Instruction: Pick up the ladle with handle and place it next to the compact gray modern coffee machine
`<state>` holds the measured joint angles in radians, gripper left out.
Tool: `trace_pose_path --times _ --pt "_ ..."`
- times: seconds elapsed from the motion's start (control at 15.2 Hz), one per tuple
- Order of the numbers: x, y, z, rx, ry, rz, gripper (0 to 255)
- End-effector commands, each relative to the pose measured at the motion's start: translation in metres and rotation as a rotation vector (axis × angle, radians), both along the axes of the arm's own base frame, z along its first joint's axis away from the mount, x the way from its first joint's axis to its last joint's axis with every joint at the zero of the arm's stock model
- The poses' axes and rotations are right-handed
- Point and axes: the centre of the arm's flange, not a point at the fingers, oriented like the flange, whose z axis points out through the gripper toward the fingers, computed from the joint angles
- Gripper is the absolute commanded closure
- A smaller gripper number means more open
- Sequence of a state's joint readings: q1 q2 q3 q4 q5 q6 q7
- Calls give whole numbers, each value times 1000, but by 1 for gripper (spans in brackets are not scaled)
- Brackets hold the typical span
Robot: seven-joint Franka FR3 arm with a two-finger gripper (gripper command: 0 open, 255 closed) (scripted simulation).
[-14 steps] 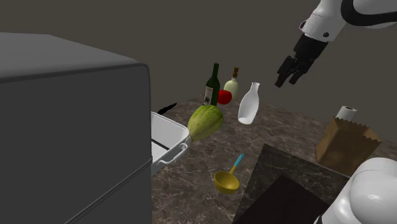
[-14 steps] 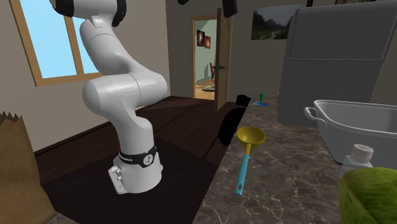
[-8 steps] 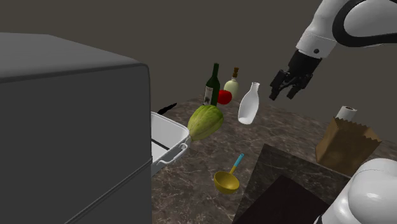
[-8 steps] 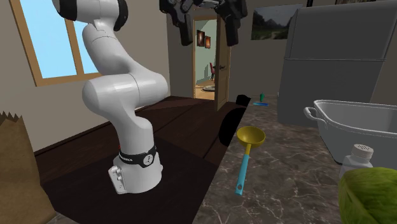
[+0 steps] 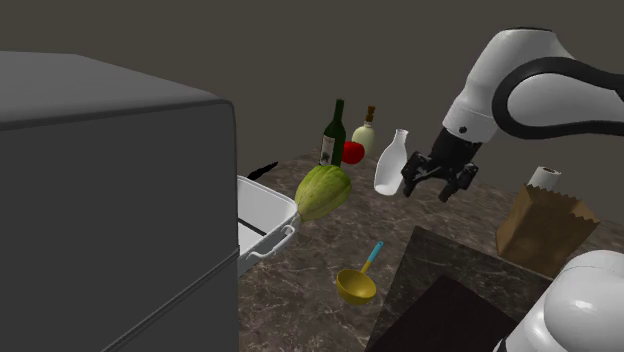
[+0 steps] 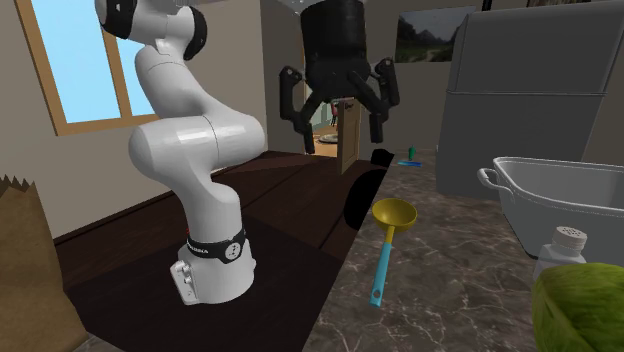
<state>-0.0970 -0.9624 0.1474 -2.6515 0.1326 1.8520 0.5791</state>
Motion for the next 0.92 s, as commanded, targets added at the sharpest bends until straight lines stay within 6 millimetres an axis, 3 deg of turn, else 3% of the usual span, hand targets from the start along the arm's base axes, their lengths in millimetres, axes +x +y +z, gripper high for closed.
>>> trace_pose_path --times 0.0,0.86 --pt "1 13 -21 30 10 -92 0" --pt "24 105 -152 208 75 -637 0"
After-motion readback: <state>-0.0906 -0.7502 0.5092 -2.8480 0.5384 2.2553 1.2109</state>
